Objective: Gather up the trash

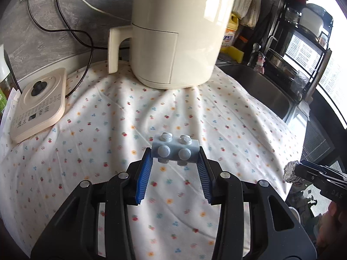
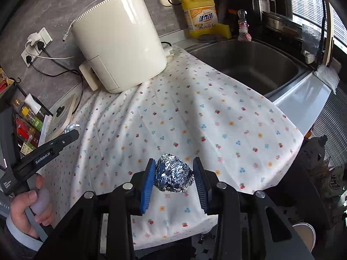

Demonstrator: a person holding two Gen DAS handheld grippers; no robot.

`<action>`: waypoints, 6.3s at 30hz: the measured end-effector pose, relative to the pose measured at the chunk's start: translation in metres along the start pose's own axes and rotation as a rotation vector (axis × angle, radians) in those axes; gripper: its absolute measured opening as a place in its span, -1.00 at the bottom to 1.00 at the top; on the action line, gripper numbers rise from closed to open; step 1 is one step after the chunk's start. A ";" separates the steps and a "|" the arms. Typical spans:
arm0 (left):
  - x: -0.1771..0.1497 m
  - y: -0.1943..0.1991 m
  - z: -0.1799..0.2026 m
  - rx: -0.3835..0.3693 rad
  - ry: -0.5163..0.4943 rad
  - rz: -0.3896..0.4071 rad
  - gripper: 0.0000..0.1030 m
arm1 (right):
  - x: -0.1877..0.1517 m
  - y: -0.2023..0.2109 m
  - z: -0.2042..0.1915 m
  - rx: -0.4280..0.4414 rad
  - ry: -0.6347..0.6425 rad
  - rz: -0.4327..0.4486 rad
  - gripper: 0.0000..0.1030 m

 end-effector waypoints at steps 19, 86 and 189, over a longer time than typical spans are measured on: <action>-0.092 0.004 0.179 -0.132 -0.088 -0.080 -0.20 | -0.105 0.082 0.177 -0.119 -0.151 -0.036 -0.31; -0.155 0.190 0.275 -0.264 -0.217 -0.008 0.88 | -0.213 0.284 0.224 -0.285 -0.363 0.148 0.85; -0.181 0.371 0.083 -0.028 -0.011 0.248 0.88 | -0.214 0.331 0.013 -0.099 -0.094 0.227 0.85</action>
Point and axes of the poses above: each gripper's, at about its wrist camera, not at the fingertips, and y roughly against the way its jaws point, z to its right, x to its top, the point moved 4 cm from there along -y, roughly the way its jaws point, and after that the axes turned 6 degrees about -x, right-handed, at the moved point
